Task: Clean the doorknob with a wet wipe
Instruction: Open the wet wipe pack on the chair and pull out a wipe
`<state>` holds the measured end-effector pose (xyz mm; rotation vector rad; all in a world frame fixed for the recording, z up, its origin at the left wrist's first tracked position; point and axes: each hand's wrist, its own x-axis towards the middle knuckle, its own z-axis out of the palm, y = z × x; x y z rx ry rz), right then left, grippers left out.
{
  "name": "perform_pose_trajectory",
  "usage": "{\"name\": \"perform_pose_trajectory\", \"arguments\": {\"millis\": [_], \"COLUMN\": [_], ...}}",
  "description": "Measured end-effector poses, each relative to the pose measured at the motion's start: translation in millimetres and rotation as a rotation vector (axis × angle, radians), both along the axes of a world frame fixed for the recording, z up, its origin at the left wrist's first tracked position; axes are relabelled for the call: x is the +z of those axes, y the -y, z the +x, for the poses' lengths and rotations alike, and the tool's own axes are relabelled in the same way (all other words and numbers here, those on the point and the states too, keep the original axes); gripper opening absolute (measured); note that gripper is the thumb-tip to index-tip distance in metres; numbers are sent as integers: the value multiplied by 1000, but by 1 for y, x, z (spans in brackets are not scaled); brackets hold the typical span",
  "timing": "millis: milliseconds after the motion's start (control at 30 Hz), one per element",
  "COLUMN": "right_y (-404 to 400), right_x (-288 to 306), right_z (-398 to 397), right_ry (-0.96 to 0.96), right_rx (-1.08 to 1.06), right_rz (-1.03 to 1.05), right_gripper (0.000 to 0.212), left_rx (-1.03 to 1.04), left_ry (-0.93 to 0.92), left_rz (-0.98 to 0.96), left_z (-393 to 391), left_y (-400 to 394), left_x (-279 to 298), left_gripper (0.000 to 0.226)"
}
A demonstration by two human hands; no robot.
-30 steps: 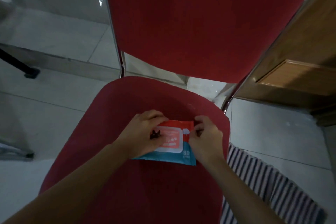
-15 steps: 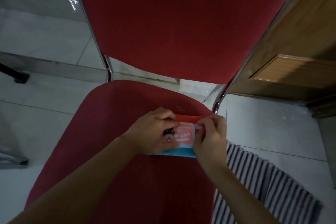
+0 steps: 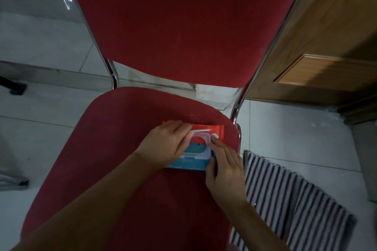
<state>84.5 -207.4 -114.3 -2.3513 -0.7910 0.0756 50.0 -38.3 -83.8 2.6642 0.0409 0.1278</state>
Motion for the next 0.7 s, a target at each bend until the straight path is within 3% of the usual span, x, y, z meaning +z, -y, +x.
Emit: {"name": "perform_pose_trajectory", "arguments": {"millis": [167,233,300,567,700], "right_y": [0,-1,-3,-21,-31], "right_x": [1,1,2,15,22], "right_z": [1,1,1,-1,1], "right_ry": [-2,-14,-50,-304,-403], "right_rx": [-1,3,-7,-170,-144], "right_rz": [-10,-31,-40,16,-26], "right_gripper": [43,41,41,48,55], "left_rx": [409,476,461,450,348], "left_ry": [45,81,58,-69,-161], "left_rz": [-427,-389,-363,-609,-662], "left_z": [17,18,13,-2,-6], "left_y": [-12,-15,-12,1,-3], "left_x": [2,0,-6,-13,-6], "left_gripper": [14,18,25,37,51]}}
